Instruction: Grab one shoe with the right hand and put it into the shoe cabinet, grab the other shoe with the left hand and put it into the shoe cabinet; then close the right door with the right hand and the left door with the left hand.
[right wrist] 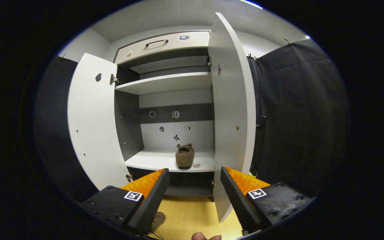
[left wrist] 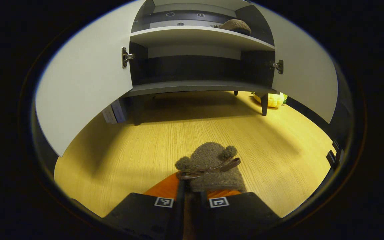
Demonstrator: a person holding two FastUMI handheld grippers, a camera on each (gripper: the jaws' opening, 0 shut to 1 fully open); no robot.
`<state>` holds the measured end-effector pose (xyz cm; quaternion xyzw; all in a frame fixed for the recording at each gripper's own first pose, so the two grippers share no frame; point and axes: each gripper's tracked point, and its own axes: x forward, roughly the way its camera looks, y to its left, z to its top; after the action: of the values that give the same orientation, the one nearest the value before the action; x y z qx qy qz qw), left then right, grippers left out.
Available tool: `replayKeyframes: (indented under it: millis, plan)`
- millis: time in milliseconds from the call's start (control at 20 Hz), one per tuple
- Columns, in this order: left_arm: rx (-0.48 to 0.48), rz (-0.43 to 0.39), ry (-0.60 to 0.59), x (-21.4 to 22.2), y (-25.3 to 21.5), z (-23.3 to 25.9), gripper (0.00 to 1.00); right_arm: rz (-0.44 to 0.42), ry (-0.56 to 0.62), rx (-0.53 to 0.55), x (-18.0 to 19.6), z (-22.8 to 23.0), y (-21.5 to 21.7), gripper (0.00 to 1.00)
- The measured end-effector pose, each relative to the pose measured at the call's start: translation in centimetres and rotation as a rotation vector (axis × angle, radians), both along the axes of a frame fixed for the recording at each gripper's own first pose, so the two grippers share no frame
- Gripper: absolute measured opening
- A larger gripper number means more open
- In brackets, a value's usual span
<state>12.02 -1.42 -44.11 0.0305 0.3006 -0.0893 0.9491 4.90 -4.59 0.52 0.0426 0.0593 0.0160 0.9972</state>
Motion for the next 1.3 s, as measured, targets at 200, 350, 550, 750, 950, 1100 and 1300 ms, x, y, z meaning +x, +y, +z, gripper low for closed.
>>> replayKeyframes:
  millis: [200, 350, 550, 750, 950, 1100, 1300]
  plan:
    - [-0.039, -0.011, 0.046, -0.8, -0.3, 2.0, 0.09, 0.004, 0.011, 0.026, -0.5, 0.0, -0.7, 0.98]
    - [-0.014, 0.031, -0.014, -0.4, 0.6, 7.2, 0.07, 0.019, 0.017, 0.043, -1.0, 0.2, -1.3, 0.99]
    - [-0.028, 0.092, -0.088, -0.2, 0.7, 16.1, 0.07, 0.030, 0.030, 0.057, -1.8, 0.1, -2.8, 0.99]
    - [-0.099, 0.122, -0.149, 1.4, -0.4, 25.3, 0.07, 0.021, 0.045, 0.057, -2.5, -0.5, -5.0, 0.98]
    - [-0.132, 0.160, -0.216, 5.0, -0.9, 34.1, 0.07, 0.015, 0.041, 0.031, -3.0, -0.8, -6.7, 0.98]
    - [-0.118, 0.179, -0.267, 8.4, -0.9, 39.2, 0.07, 0.013, 0.042, 0.003, -3.2, -1.0, -8.1, 0.98]
    - [-0.076, 0.179, -0.314, 14.0, -1.1, 43.9, 0.07, -0.022, 0.051, 0.010, -2.7, -1.8, -10.4, 0.98]
